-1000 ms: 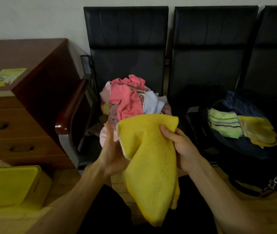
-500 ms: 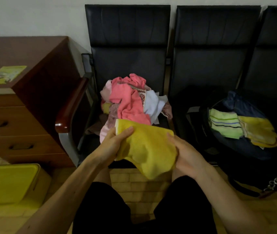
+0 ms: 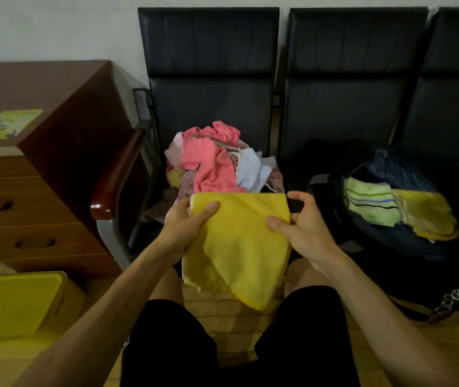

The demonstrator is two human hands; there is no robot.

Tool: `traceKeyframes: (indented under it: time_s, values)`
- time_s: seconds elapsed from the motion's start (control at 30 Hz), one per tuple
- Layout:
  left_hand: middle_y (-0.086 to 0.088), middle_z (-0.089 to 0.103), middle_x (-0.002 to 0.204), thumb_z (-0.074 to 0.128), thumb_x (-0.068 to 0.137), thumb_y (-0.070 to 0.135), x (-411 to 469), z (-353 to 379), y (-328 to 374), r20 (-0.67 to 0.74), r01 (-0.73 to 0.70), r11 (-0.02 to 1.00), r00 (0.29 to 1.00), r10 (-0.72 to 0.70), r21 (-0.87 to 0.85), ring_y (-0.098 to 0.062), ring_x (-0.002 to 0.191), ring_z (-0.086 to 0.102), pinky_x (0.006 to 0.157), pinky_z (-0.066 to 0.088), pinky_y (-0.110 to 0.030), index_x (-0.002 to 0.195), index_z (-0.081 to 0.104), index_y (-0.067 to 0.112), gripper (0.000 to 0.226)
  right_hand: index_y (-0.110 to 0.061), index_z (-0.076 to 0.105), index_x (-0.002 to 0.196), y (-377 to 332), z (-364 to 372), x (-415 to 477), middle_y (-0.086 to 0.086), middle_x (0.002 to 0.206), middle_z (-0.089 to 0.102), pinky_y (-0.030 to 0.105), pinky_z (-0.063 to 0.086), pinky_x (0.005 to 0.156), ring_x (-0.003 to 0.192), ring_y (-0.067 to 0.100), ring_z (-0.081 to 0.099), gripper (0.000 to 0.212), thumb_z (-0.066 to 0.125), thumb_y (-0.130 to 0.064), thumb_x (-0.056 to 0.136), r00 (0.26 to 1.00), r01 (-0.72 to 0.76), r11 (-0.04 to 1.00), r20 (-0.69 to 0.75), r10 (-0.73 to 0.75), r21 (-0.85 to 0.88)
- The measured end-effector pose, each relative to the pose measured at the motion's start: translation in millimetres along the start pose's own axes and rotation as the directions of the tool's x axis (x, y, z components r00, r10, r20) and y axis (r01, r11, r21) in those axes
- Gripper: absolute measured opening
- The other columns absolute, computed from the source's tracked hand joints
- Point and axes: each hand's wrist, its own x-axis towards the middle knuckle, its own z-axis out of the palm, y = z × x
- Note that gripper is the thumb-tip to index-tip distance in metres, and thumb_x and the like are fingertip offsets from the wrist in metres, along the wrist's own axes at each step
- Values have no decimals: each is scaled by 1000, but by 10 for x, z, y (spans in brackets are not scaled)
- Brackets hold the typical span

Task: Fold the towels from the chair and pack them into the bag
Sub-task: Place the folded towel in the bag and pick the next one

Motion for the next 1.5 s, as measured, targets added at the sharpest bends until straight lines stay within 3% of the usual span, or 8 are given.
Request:
traceKeyframes:
  time_s: [0.13, 0.27, 0.4, 0.53, 0.73, 1.1, 1.33, 1.5]
  values:
    - [-16, 67, 119, 76, 86, 34, 31, 1, 141, 17, 125, 982, 992, -124, -142, -24, 95, 69, 65, 58, -33, 128, 55, 6, 54, -18, 47, 127, -181, -57, 101, 11, 96, 71, 28, 56, 66, 81, 16, 73, 56, 79, -14, 81, 995, 22, 998, 103, -15, -62]
    - [-3, 59, 121, 78, 78, 15, -65, -136, 294, 126, -15, 986, 991, 37, -167, -24, 100, 69, 71, 62, -35, 134, 44, 33, 68, -25, 55, 121, -333, -104, 157, 6, 112, 67, 33, 59, 81, 98, 17, 69, 66, 90, -17, 66, 970, 133, 970, 230, -84, -203]
    - [2, 70, 115, 98, 49, 30, -78, -336, 389, 322, -170, 982, 937, 137, 78, -17, 105, 69, 81, 60, -31, 128, 63, 25, 87, -27, 50, 134, -510, -95, 169, -4, 124, 54, 37, 52, 92, 112, 15, 55, 80, 91, -30, 64, 946, 287, 774, 291, -139, -564]
    - [9, 61, 127, 88, 66, 9, -28, -367, 454, 240, -340, 845, 936, 259, 412, -10, 119, 55, 105, 47, -42, 123, 66, 31, 65, -18, 57, 133, -690, -41, 148, -4, 114, 57, 29, 48, 83, 99, 9, 53, 66, 85, -29, 74, 925, 374, 630, 321, -203, -680]
    - [15, 64, 104, 87, 73, 17, -5, -336, 516, 157, -378, 720, 921, 357, 582, -17, 104, 65, 87, 58, -47, 121, 68, 32, 53, -7, 70, 91, -707, -5, 254, 8, 85, 69, 40, 53, 71, 79, 21, 66, 23, 75, -29, 86, 915, 404, 533, 320, -247, -744]
    - [10, 64, 84, 92, 66, 17, -57, -135, 487, 43, -370, 705, 899, 435, 605, -15, 83, 65, 79, 60, -47, 97, 77, 17, 34, -18, 52, 57, -510, -147, 274, -4, 74, 46, 24, 28, 52, 69, 11, 49, 38, 73, -30, 87, 909, 415, 538, 314, -274, -734]
    - [3, 68, 110, 94, 57, 24, -88, -110, 481, 229, -461, 728, 887, 401, 508, -16, 110, 63, 95, 51, -39, 73, 74, 21, 26, -8, 63, 74, -329, -280, 313, 2, 70, 61, 31, 39, 56, 65, 14, 59, 30, 72, -33, 88, 927, 374, 595, 276, -252, -711]
    - [-15, 69, 88, 87, 69, 9, -180, -61, 520, 311, -515, 811, 847, 431, 277, -33, 85, 68, 75, 59, -46, 86, 66, 2, 28, -9, 65, 92, -188, -362, 155, -7, 80, 67, 22, 50, 66, 74, 3, 65, 19, 78, -20, 82, 952, 245, 928, 250, -175, -282]
